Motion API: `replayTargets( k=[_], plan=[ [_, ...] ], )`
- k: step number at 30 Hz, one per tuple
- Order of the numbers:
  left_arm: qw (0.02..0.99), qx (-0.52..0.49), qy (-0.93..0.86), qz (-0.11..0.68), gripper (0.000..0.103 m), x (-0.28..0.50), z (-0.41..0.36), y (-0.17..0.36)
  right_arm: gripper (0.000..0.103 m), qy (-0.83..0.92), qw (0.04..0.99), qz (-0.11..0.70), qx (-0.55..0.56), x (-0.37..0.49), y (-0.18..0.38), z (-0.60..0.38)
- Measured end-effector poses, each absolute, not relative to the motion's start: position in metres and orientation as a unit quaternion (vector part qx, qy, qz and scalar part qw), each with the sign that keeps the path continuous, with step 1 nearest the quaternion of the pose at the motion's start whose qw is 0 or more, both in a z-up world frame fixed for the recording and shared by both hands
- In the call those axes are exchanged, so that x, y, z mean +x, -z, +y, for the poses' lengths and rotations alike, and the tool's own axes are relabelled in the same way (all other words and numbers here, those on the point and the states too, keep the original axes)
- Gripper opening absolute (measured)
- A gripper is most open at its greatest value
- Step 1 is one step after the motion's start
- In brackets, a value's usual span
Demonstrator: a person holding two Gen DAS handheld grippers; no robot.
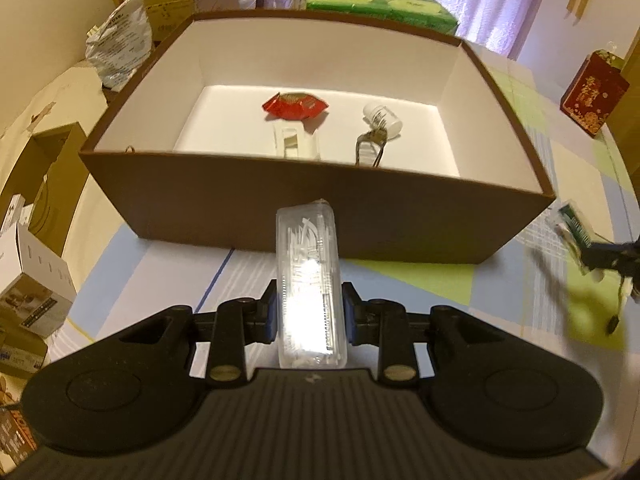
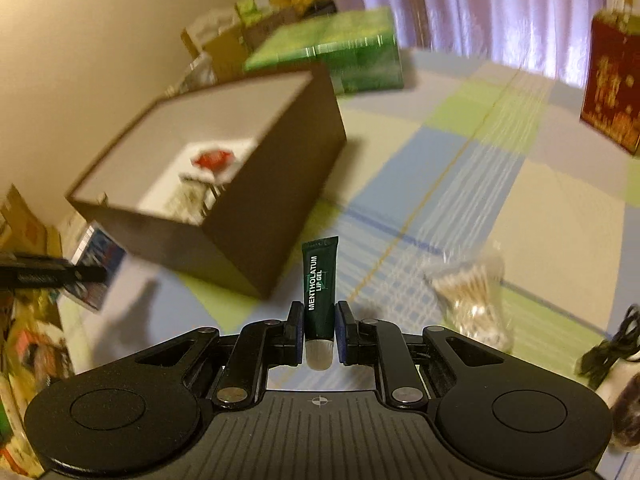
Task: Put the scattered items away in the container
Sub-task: 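Carry toothbrush case in left tool while right tool carries lip gel over box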
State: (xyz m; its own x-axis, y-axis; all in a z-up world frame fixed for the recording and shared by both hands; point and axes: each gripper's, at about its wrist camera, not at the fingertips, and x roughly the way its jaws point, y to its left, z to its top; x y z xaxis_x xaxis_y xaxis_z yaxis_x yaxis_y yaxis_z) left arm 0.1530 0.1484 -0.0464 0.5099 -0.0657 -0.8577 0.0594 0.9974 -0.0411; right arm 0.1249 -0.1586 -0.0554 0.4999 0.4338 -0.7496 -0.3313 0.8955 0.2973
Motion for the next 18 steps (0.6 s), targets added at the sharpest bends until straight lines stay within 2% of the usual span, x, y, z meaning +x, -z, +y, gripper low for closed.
replayTargets(
  k=[10, 18],
  plan=[
    [0.892, 0.008, 0.050, 0.449, 0.025, 0.156, 0.170, -0.001, 0.018, -0.258, 0.883, 0.387, 0.065, 0.139, 0.004, -0.122],
    [0.912, 0.032, 0.075, 0.402, 0.025, 0.176, 0.189, -0.042, 0.018, -0.282, 0.886, 0.365, 0.057, 0.162, -0.010, -0.072]
  ],
)
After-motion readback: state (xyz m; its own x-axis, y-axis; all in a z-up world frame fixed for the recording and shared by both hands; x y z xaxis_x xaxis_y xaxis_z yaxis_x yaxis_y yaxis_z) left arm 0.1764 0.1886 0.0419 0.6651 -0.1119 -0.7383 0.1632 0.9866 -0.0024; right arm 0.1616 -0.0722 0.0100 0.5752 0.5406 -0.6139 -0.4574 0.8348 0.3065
